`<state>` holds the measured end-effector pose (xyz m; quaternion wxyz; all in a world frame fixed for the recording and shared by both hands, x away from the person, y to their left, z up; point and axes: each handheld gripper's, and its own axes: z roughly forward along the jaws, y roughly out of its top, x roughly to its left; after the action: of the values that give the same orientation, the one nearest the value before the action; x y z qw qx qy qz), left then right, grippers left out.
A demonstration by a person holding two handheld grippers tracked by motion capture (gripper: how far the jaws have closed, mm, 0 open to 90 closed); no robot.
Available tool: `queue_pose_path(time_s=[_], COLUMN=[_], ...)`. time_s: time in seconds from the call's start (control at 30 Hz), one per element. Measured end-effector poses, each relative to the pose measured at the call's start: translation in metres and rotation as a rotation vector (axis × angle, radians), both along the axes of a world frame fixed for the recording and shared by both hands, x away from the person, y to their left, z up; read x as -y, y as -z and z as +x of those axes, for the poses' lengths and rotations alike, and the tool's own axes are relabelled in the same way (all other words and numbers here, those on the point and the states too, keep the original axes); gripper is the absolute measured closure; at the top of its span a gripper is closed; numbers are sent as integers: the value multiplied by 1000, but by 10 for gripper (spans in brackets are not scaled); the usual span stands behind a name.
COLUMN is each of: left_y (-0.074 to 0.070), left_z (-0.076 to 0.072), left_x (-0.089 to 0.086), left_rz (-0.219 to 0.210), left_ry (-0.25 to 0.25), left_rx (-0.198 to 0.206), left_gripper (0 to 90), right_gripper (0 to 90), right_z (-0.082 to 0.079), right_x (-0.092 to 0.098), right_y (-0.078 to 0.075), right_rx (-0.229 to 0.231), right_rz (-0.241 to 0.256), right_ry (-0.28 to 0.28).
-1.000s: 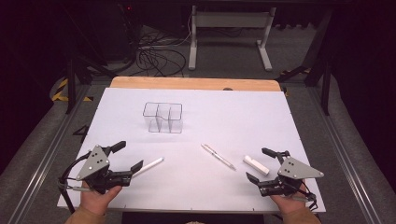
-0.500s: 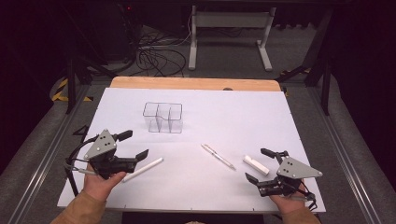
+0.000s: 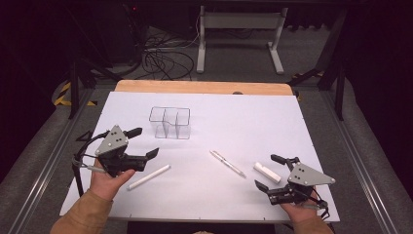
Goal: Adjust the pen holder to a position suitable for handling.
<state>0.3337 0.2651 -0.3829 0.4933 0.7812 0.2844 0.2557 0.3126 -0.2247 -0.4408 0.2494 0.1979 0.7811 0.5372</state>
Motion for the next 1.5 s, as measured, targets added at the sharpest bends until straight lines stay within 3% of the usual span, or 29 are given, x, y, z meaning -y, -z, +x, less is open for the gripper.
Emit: queue_pose_path(time_s=[0.27,0.37,0.53,0.73,0.97,1.3,1.5], left_y=[-3,-5,-10,-10,-9,-8,-10], left_z=[7,10,18,32,56,83,92], left_x=[1,-1,1,4,4,3,7], left_rz=[-12,8,74,120,147,152,209], left_ry=[47,83,89,61,62,62,50], left_rx=[-38,-56,-59,-71,-133,-207,-194], left_gripper=[159,139,190,265,285,295,299], right_gripper=[64,63,63,63,63,63,63], right_z=[0,1,1,1,1,1,2], right_x=[-1,-2,-3,-3,-3,-4,-4], right_y=[1,1,2,2,2,3,3], right_rx=[-5,-7,-10,-12,-13,-20,-23], right_rz=[-6,-4,-8,-6,-9,-9,-12], right_ry=[-5,-10,-13,-16,-20,-26,-30])
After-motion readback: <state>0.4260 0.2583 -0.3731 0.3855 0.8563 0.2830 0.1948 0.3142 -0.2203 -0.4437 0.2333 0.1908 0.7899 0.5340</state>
